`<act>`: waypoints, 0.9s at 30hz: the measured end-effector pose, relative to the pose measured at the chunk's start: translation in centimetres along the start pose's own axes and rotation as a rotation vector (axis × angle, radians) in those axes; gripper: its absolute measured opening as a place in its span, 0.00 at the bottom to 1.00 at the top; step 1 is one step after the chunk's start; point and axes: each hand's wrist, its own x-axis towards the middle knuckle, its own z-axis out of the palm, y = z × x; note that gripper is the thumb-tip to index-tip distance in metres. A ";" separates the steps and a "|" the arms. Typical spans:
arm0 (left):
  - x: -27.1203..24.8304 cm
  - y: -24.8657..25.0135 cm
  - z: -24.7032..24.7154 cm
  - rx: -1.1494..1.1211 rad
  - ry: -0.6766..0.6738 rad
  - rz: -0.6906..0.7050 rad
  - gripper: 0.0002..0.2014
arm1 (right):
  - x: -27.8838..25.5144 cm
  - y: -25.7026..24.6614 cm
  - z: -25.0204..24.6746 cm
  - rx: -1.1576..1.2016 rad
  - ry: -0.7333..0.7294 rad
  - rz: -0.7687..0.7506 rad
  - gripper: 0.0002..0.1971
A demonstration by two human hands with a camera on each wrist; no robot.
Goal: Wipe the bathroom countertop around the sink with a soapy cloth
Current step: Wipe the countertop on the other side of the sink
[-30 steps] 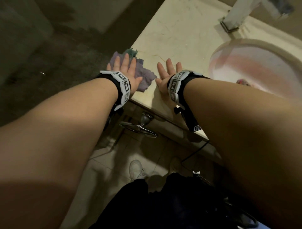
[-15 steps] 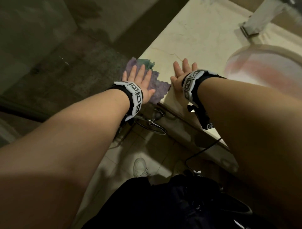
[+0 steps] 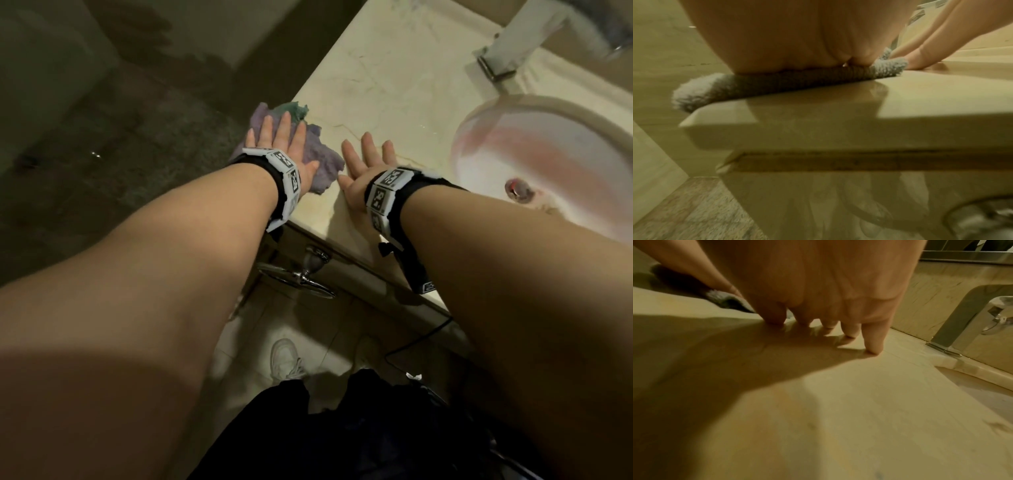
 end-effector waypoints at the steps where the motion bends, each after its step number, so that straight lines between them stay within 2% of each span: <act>1: 0.2 0.0 -0.1 -0.003 -0.003 0.003 0.34 | 0.0 0.0 -0.1 0.012 0.000 0.001 0.30; 5: -0.1 -0.1 -0.3 -0.012 -0.002 0.016 0.33 | 0.0 0.1 -0.2 0.033 -0.001 -0.003 0.30; 10: -1.8 -0.8 0.6 -0.028 0.005 -0.017 0.33 | -0.8 0.3 -0.3 -0.120 0.002 -0.037 0.32; 15: -4.5 -2.0 1.6 -0.114 -0.025 -0.128 0.33 | -1.3 -0.1 -0.6 -0.023 0.010 -0.009 0.30; 19: -6.6 -2.5 2.8 -0.165 -0.001 -0.226 0.34 | -1.6 -0.2 -0.3 -0.063 0.015 -0.017 0.29; 23: -7.2 -2.4 3.0 -0.178 -0.002 -0.251 0.34 | -1.7 -0.3 0.2 -0.040 0.101 -0.103 0.31; 27: -6.8 -1.7 3.0 -0.240 0.023 -0.265 0.34 | -1.8 -0.3 -0.1 -0.173 0.041 -0.011 0.31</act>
